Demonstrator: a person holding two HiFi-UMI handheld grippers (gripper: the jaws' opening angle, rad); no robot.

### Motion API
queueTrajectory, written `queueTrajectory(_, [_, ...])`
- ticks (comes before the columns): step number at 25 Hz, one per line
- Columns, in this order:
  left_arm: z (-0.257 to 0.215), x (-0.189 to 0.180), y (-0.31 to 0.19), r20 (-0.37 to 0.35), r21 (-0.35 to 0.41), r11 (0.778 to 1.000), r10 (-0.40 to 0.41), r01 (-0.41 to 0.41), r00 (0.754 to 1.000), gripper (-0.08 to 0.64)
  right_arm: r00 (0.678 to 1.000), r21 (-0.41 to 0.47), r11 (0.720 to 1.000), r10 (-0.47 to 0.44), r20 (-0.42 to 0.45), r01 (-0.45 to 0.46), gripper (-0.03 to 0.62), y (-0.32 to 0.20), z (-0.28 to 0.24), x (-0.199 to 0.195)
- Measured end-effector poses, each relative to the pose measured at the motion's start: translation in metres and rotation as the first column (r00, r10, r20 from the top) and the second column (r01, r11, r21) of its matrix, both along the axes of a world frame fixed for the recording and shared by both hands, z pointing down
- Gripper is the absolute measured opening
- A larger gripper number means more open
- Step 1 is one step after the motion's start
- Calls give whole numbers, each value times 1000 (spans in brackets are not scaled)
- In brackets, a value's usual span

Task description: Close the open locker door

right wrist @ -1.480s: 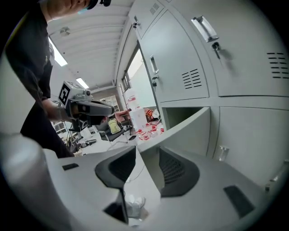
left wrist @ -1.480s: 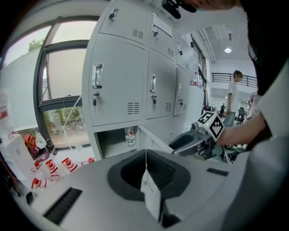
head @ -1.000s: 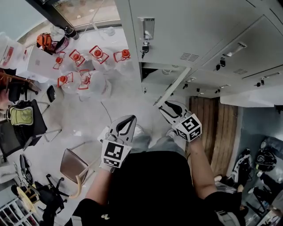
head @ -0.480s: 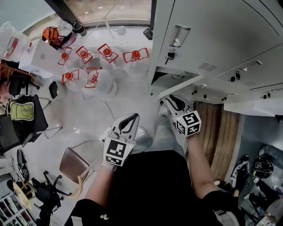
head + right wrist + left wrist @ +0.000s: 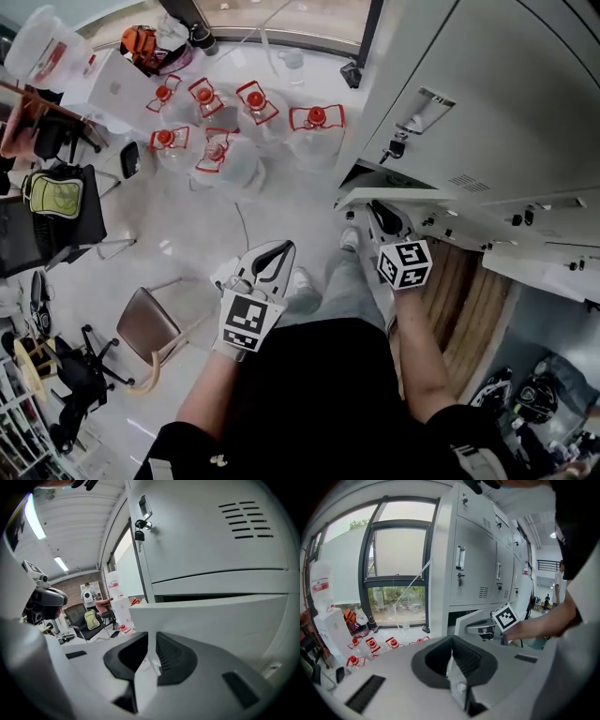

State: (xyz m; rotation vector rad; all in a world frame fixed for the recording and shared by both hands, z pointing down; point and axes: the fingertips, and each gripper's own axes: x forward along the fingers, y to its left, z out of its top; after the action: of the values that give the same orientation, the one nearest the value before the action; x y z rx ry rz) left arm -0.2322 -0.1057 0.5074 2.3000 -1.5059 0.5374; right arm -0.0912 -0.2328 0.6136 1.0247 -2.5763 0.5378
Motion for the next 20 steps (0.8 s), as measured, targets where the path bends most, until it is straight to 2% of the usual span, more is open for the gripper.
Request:
queueTrajectory(9, [7, -9, -12, 13, -25, 997, -67, 67, 998, 23, 998, -29, 999, 34, 43, -33, 69, -43, 6, -11])
queueTrajectory(20, [7, -15, -26, 17, -32, 995, -96, 96, 995, 23, 999, -17, 999, 42, 12, -42, 63, -63, 11, -19])
